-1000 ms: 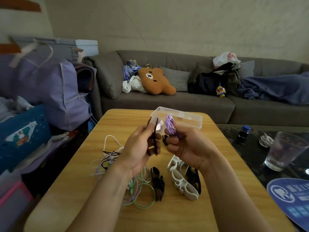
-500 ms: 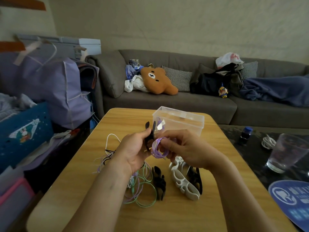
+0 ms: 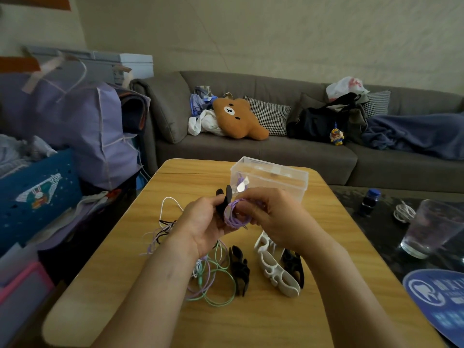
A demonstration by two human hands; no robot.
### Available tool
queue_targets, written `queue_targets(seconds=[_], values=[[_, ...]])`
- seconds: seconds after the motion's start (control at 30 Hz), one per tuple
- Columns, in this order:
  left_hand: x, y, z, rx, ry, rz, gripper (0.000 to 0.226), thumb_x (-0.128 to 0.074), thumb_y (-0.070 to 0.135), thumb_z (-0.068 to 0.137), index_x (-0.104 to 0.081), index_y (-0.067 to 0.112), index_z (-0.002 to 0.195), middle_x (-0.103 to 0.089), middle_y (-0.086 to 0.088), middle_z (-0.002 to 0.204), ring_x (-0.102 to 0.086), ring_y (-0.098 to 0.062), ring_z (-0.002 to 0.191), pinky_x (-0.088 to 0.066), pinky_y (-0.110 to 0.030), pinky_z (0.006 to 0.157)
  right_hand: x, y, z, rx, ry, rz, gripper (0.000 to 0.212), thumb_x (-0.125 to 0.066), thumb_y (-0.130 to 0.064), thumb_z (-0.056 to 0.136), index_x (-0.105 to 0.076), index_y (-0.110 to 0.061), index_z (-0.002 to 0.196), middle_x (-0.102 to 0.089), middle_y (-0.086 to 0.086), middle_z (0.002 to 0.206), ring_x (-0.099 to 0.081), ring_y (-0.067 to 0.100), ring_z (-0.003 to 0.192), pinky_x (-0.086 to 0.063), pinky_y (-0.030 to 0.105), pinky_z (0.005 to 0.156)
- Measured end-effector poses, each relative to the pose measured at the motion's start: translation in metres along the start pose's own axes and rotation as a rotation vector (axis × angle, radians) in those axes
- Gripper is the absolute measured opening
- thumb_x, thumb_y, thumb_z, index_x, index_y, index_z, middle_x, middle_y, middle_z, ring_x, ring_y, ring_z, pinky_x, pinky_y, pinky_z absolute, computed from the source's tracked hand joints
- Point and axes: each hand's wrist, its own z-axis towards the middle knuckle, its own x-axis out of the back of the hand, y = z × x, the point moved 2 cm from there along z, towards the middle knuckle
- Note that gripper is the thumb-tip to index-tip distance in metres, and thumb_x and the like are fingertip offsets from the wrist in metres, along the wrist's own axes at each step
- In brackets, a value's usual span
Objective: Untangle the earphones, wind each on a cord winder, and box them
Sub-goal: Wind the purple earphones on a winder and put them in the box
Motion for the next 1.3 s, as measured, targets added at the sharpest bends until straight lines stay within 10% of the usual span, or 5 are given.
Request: queue_targets(seconds=[0.6, 0.83, 0.93, 1.3], values=[[-0.003, 0.007, -0.01, -0.013, -0.306, 0.195, 0.035, -0.038, 0.018, 0.103, -0.066, -0.002, 0.107, -0.064, -0.017, 0.085, -0.062, -0.021, 0.061, -0.033, -0.021, 0.04, -0.008, 0.003, 0.004, -0.14, 0.106, -0.033, 0.024, -0.048, -0.03, 0.104, -0.065, -0.014, 0.11, -0.056, -0.002, 0.123, -0.059, 0.015, 0.101, -0.049, 0.026, 0.086], [-0.007, 0.006, -0.012, -0.057, -0.383, 0.306, 0.053, -0.052, 0.051, 0.092, -0.062, 0.005, 0.115, -0.06, -0.011, 0.083, -0.059, -0.023, 0.063, -0.04, -0.025, 0.043, -0.008, 0.001, 0.001, -0.169, 0.131, 0.074, 0.02, -0.048, -0.025, 0.105, -0.066, -0.018, 0.1, -0.065, -0.005, 0.083, -0.061, 0.001, 0.07, -0.048, 0.014, 0.063], [-0.007, 0.005, -0.01, -0.078, -0.311, 0.27, 0.057, -0.069, 0.027, 0.085, -0.046, 0.015, 0.135, -0.063, -0.015, 0.085, -0.067, -0.031, 0.069, -0.045, -0.028, 0.044, -0.01, 0.002, 0.002, -0.154, 0.129, 0.028, 0.019, -0.05, -0.018, 0.103, -0.068, -0.015, 0.1, -0.06, -0.001, 0.097, -0.06, 0.004, 0.075, -0.05, 0.016, 0.068], [-0.003, -0.001, -0.004, -0.167, -0.162, 0.429, 0.027, -0.054, 0.024, 0.101, -0.057, 0.002, 0.116, -0.061, -0.01, 0.085, -0.061, -0.012, 0.06, -0.043, -0.024, 0.053, -0.015, -0.008, 0.004, -0.147, 0.152, -0.183, 0.023, -0.05, -0.019, 0.103, -0.07, -0.012, 0.108, -0.046, 0.002, 0.109, -0.053, 0.015, 0.087, -0.046, 0.021, 0.076]])
